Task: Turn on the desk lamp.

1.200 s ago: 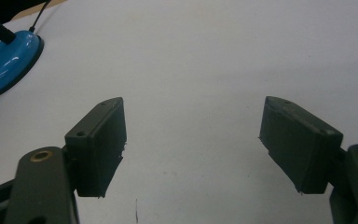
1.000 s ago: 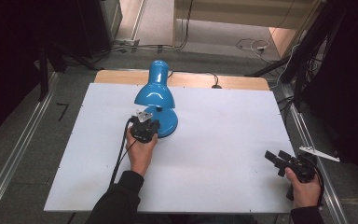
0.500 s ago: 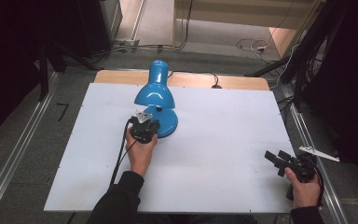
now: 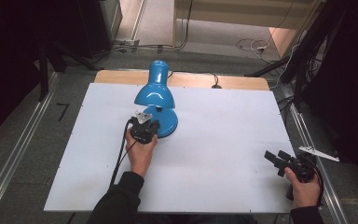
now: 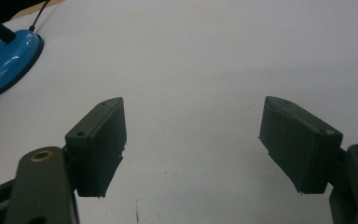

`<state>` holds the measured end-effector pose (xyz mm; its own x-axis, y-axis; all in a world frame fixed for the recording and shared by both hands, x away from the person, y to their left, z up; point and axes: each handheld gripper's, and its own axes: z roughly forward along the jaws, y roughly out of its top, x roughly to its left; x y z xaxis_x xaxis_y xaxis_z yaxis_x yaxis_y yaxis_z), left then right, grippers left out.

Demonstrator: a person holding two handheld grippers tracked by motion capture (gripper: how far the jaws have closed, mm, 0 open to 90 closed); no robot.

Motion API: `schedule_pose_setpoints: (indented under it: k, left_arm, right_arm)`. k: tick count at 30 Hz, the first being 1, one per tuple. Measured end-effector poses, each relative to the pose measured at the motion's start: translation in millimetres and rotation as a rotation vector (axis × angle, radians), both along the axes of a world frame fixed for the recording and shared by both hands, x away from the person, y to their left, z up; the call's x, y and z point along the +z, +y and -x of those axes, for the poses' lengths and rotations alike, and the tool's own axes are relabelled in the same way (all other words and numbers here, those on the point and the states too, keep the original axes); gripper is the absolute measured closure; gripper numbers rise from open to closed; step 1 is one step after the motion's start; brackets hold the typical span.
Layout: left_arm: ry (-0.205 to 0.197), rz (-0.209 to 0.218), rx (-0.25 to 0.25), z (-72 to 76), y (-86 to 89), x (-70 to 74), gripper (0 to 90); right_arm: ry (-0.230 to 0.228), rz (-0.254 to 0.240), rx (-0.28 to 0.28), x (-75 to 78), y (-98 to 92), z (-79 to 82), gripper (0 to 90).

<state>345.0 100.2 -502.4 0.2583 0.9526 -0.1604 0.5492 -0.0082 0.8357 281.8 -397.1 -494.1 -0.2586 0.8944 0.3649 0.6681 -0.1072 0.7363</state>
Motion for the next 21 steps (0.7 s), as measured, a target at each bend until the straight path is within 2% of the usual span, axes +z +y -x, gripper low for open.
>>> schedule_pose_setpoints:
  k: [21]
  left_arm:
    - [-0.017,0.013,-0.001,1.9,1.1,-2.2,90.0]
  right_arm:
    - [0.001,0.001,0.000,0.0,0.3,0.0,21.3]
